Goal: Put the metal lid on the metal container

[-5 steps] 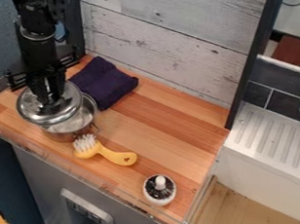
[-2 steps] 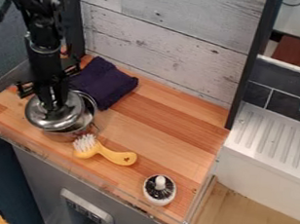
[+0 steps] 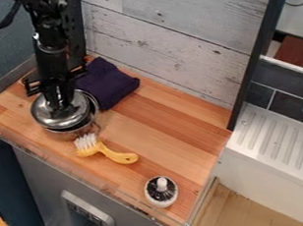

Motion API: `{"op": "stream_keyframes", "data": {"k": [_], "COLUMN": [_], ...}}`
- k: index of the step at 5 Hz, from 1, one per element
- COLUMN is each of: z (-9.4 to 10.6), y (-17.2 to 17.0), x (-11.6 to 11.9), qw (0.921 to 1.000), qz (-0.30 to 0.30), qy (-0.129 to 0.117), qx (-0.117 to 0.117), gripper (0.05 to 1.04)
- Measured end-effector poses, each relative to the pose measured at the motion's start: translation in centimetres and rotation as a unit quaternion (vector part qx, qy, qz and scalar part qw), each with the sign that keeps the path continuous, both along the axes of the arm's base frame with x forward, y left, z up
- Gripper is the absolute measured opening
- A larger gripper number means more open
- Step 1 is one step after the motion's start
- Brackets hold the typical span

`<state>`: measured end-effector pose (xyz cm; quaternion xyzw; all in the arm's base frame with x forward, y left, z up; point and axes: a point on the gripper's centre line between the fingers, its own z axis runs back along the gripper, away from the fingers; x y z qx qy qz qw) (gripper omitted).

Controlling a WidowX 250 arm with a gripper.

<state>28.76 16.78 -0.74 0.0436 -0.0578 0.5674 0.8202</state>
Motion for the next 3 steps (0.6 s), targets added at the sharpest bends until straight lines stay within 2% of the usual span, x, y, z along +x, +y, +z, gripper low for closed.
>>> {"op": "stream_keyframes", "data": {"k": [2, 3], "z": [-0.3, 0.3], "y": [-1.4, -2.2], "x": [0.1, -0.4], "qw": [0.9997, 0.9995], "qz": [-0.022, -0.026], "qy": [-0.002, -0.007], "qx": [-0.013, -0.016], "gripper": [0.285, 0.285]}}
